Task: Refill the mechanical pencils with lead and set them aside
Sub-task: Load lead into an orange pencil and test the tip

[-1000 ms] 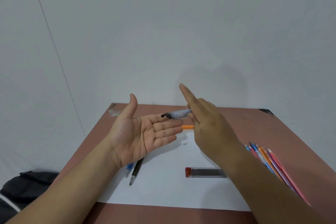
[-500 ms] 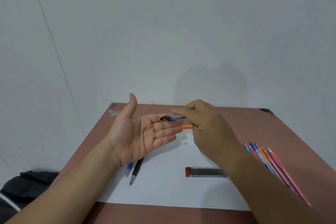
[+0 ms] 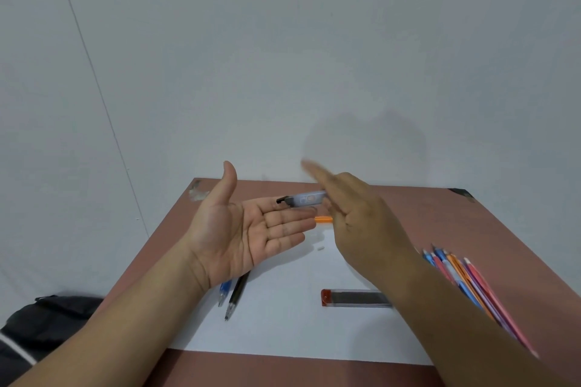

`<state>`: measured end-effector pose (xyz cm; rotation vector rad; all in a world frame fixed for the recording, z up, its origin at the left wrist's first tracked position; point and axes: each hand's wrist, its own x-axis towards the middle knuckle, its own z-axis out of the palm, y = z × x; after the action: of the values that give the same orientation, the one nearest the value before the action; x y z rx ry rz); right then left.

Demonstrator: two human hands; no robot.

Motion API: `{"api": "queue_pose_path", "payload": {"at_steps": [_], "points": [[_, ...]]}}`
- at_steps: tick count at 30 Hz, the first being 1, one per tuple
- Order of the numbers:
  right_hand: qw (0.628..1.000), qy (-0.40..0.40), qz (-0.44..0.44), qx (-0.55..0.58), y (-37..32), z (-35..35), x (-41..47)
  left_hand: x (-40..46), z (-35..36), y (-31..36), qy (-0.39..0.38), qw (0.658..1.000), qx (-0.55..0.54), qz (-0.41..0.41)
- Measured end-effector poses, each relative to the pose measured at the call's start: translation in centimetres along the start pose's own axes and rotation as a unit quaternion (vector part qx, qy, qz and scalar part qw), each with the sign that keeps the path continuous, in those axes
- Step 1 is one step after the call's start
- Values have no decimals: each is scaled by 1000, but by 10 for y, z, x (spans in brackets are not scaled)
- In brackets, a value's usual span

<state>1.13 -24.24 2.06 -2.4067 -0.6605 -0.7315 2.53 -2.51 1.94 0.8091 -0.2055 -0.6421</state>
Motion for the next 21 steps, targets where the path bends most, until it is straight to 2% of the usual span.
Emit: {"api": "queue_pose_path", "payload": {"at_steps": [2,6,10,14,18,21], "points": [[999,8,-28,-16,4,2,-2,0,0,0,-1,1000,2,1],[1000,-1,13,-13,-1,0,1,1,0,0,8,1000,6,1],[999,-4,-21,-26,4,1,-2,1,0,0,3,1000,6,-2],[1000,-5,15,-13,-3,0,0,1,-2,0,2,1000,6,-3],[1000,0,-17,-26,3,1,-1,1,-2,0,-1,1000,4,-2],[1000,2,12,-16,-2,0,0,1,-3,0,-2,1000,4,-2]]}}
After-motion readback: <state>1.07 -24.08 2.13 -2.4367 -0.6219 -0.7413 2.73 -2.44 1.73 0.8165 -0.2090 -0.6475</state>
